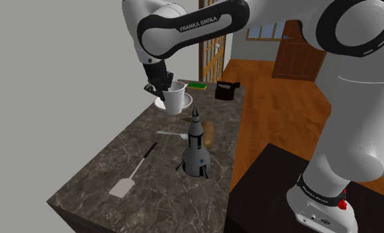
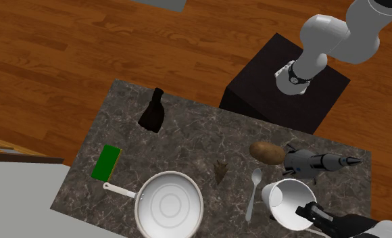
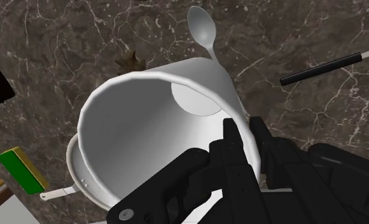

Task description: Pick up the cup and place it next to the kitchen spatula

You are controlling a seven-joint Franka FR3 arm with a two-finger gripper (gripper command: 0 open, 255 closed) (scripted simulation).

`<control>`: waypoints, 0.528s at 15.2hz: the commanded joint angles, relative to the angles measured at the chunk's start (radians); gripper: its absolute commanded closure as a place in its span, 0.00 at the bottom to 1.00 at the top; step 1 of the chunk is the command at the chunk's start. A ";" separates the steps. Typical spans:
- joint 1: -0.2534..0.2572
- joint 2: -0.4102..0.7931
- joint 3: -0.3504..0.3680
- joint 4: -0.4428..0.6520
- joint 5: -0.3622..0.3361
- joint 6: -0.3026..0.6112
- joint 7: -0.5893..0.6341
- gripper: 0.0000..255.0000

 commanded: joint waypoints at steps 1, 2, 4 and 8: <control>0.000 0.002 0.000 -0.023 -0.002 0.025 0.007 1.00; -0.001 0.003 -0.001 -0.035 -0.003 0.038 0.009 1.00; -0.002 0.005 -0.001 -0.059 -0.005 0.063 0.015 1.00; -0.003 0.012 -0.003 -0.103 -0.011 0.112 0.027 1.00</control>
